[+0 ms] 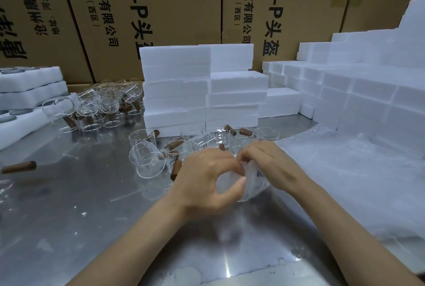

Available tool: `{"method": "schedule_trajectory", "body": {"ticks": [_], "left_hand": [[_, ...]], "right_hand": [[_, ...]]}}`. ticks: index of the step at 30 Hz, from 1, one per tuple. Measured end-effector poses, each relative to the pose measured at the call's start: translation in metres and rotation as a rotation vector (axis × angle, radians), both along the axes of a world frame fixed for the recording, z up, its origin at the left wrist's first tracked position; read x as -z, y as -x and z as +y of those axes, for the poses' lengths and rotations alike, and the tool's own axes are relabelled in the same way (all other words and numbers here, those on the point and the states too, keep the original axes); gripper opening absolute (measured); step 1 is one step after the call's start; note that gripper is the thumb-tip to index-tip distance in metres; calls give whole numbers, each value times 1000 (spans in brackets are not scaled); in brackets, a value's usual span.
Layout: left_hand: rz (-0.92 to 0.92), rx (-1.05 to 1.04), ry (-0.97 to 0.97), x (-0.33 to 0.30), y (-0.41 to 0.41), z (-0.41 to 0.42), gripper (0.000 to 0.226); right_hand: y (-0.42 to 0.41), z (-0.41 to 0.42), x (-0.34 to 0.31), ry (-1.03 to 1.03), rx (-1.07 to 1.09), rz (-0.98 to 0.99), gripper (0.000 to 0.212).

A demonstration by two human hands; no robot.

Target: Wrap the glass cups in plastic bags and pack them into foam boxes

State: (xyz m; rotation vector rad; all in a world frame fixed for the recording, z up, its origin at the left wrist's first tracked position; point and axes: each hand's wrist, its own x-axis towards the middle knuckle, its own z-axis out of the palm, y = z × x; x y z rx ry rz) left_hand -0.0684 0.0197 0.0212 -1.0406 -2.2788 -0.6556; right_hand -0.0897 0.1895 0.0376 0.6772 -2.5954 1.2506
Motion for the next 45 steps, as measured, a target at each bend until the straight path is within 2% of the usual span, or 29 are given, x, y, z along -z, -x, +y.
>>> {"method": "schedule_trajectory", "body": {"ticks": [3,5,9,16,19,23,27,31,34,38,41,43,45], "left_hand": [[14,-60,214,0,4,1,49],[43,-93,290,1,7,4,55],[129,-124,292,3,7,6,55],[343,-28,24,3,-3,3,23],[389,-14,-31,1,-4,4,25],[313,-24,-158,2,-3,0,25],[223,-81,-273,3,1,-4,34],[223,-120,-349,4,3,-2,41],[223,-120,-393,5,4,-2,42],[172,-143,-547,-3,9,-6,44],[53,-185,-602,-12,16,-9,42],[-85,-249,-573,-20,26,-8,33],[-236,-341,-491,-30,43,-6,21]], "right_hand": [[1,-2,0,141,-3,39,33],[2,-2,0,201,6,90,35],[4,-2,2,102,31,154,36],[2,-5,7,-180,-41,184,33],[2,-7,9,-336,-73,229,49],[3,-10,12,-418,-38,252,73],[1,-14,13,-563,-14,282,85],[1,-16,15,-657,8,340,87],[1,-16,15,-635,20,392,80],[1,-12,14,-638,58,473,55],[-2,-12,8,-577,66,455,58],[-5,-12,-2,-366,85,383,58],[-2,-9,-17,-25,139,287,50]]}}
